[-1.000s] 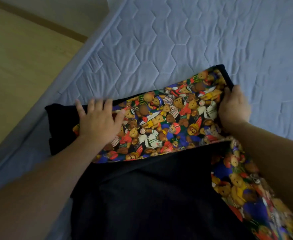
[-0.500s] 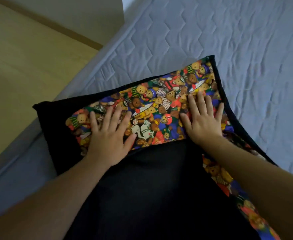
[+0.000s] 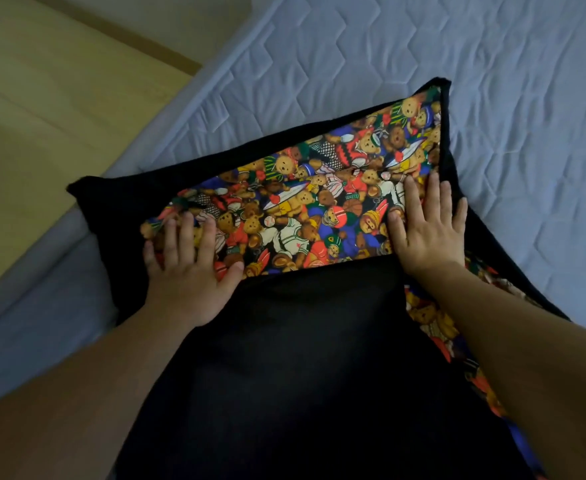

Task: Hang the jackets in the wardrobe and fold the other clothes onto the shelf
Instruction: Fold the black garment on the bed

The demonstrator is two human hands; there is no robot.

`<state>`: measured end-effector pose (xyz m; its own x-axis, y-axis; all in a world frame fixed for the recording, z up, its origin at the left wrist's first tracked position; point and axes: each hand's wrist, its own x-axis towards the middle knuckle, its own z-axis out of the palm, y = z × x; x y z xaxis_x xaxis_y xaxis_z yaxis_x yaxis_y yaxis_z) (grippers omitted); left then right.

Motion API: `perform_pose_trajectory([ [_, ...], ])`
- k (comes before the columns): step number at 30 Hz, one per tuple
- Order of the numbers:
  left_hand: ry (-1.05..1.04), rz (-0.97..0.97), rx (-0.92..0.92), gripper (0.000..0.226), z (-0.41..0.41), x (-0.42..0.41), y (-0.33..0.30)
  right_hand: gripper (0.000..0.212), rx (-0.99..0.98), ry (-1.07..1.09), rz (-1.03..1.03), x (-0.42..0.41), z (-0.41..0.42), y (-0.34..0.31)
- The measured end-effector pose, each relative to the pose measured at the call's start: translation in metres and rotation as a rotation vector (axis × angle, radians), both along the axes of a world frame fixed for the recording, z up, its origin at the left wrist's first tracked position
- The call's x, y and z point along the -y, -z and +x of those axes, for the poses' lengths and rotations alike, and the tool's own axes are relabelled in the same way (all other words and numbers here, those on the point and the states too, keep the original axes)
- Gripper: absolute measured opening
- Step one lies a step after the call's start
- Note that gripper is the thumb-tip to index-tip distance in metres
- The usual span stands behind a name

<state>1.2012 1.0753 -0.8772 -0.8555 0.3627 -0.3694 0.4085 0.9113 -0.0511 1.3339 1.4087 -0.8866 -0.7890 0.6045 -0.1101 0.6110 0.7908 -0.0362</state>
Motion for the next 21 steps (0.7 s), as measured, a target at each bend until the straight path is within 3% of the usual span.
perform_pose_trajectory([
  [4,-0.038,-0.124,0.056,0.080,0.018,-0.026,-0.045,0.073,0.227,0.064,-0.023,0.007,0.060,-0.027],
  [7,0.296,0.089,0.018,0.076,0.096,-0.032,-0.087,0.080,0.295,0.150,-0.070,0.011,0.138,-0.059],
  [10,0.575,0.288,0.249,0.081,0.215,-0.015,-0.119,0.083,0.322,0.271,-0.105,0.020,0.209,-0.096],
  [13,0.519,0.112,0.540,0.101,0.315,-0.001,-0.128,0.088,0.368,0.334,-0.140,0.029,0.256,-0.125],
  [15,0.415,0.005,0.621,0.112,0.362,-0.001,-0.122,0.093,0.370,0.380,-0.178,0.031,0.279,-0.140],
  [18,0.317,-0.116,0.492,0.116,0.400,-0.010,-0.116,0.093,0.336,0.492,-0.340,0.022,0.304,-0.157],
  [21,0.218,-0.127,0.278,0.111,0.409,-0.008,-0.117,0.061,0.354,0.458,-0.507,0.013,0.313,-0.174],
])
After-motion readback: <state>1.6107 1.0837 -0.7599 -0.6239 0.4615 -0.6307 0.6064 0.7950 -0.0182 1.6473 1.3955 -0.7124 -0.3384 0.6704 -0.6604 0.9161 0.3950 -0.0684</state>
